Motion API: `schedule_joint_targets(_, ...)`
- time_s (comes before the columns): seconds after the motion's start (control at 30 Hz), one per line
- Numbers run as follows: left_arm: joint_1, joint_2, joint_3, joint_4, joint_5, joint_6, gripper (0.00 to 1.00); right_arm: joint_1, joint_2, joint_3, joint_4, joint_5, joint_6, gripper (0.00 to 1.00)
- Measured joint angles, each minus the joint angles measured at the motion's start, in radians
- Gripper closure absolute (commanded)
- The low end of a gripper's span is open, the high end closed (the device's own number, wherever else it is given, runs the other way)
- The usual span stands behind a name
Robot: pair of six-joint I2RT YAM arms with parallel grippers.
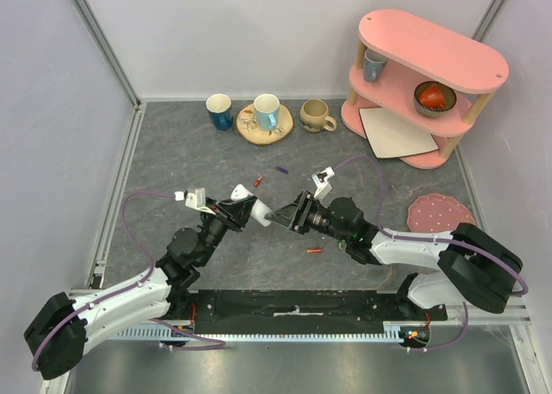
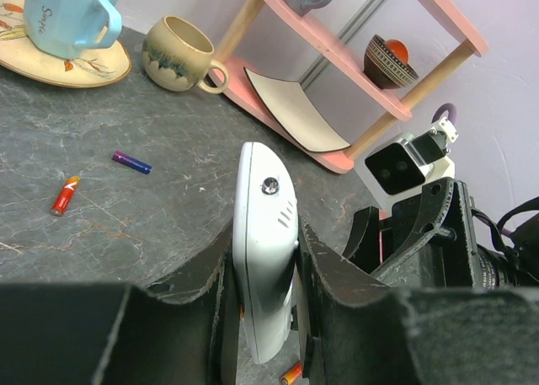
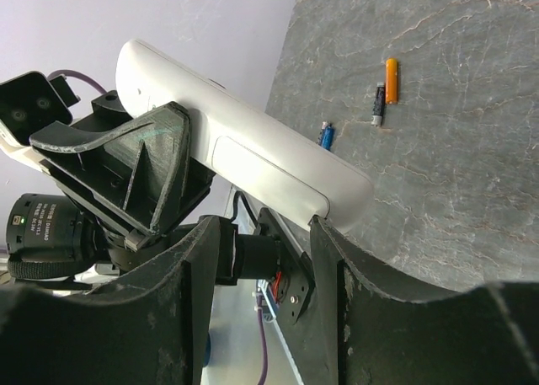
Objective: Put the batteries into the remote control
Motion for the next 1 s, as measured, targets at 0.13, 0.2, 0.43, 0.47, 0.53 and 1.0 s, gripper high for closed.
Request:
schedule_joint_targets(0.13,-0.004,0.0,0.002,0.0,-0.006,0.002,0.98,-0.004,-0.009,0.0,-0.005,0.0,-0.002,0.45)
schedule_joint_targets(0.2,-0.005,0.001,0.002,0.0,-0.006,0.003,0.98,-0.006,-0.012,0.0,-0.006,0.0,-0.003,0.45)
schedule_joint_targets(0.43,-0.008,0.005,0.005,-0.002,-0.019,0.003,0.98,-0.014,-0.014,0.0,-0.009,-0.005,-0.007,0.45)
schedule_joint_targets(0.47,-0.01,0.004,0.005,-0.01,-0.016,0.003,0.98,-0.014,-0.015,0.002,-0.006,-0.005,-0.006,0.45)
schedule_joint_targets(0.53,-0.019,0.007,0.005,-0.031,-0.013,0.003,0.98,-0.015,-0.024,0.005,0.005,-0.005,-0.006,0.45)
schedule_joint_targets(1.0,-0.023,0.002,0.005,-0.069,-0.014,-0.015,0.98,-0.015,-0.039,0.013,0.025,-0.01,-0.008,0.4)
